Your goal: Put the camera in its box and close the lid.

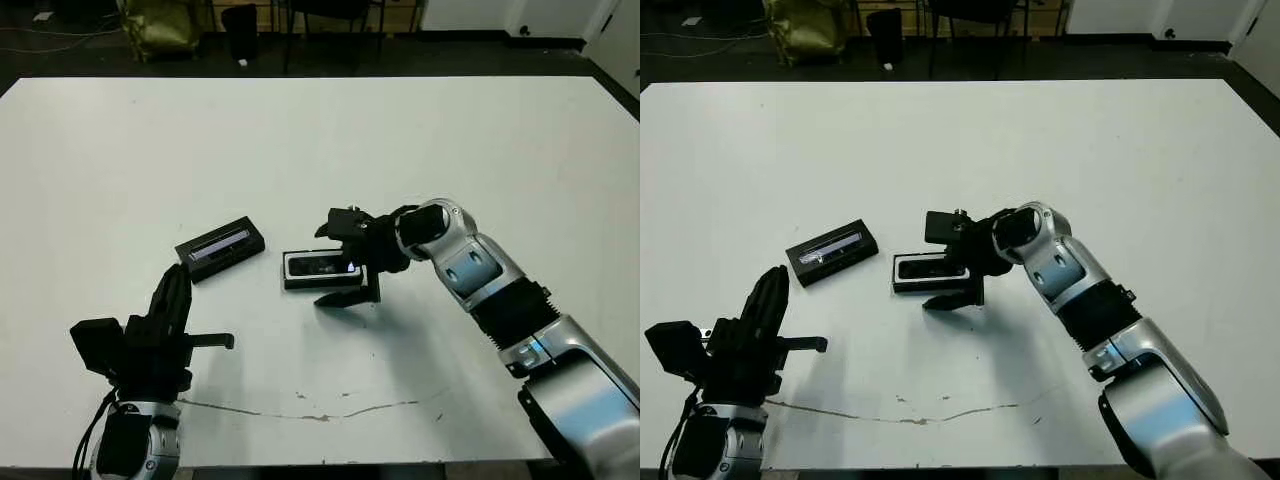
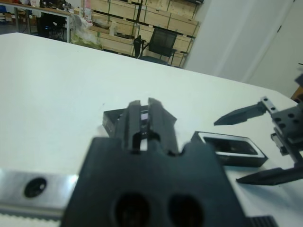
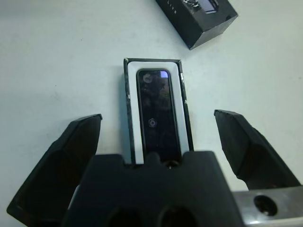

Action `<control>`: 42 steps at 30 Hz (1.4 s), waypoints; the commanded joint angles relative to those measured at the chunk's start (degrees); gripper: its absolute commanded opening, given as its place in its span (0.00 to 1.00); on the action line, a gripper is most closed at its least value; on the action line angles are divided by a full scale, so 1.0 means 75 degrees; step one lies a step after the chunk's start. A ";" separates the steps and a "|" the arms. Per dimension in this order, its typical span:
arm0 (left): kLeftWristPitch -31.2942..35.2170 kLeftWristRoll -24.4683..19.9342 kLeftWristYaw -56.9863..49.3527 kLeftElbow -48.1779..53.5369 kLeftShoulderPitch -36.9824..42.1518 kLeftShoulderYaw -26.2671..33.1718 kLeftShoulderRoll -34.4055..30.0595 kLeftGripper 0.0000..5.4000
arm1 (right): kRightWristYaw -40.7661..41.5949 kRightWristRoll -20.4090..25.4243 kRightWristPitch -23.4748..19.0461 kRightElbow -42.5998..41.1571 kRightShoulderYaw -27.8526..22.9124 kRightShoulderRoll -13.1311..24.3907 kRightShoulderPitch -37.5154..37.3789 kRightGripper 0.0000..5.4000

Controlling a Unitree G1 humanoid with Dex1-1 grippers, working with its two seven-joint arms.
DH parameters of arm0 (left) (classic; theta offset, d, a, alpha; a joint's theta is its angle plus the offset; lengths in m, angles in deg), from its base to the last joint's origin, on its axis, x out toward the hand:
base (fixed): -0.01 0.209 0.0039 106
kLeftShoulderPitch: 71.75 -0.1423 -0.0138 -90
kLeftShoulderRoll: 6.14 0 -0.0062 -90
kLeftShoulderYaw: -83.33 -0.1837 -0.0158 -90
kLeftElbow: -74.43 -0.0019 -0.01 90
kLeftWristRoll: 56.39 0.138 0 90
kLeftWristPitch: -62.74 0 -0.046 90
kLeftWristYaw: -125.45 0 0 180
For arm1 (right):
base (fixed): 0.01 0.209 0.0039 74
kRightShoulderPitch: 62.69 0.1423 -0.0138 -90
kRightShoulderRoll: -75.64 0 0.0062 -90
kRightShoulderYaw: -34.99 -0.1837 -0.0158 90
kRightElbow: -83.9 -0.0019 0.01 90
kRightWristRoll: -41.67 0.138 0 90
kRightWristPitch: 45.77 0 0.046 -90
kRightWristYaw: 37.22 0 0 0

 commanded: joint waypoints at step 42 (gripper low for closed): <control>0.0739 0.0029 0.0461 0.0280 0.0555 0.1167 -0.1187 0.00 | -0.4725 0.3212 -0.1248 -0.6257 -0.4493 0.0048 -0.6094 0.23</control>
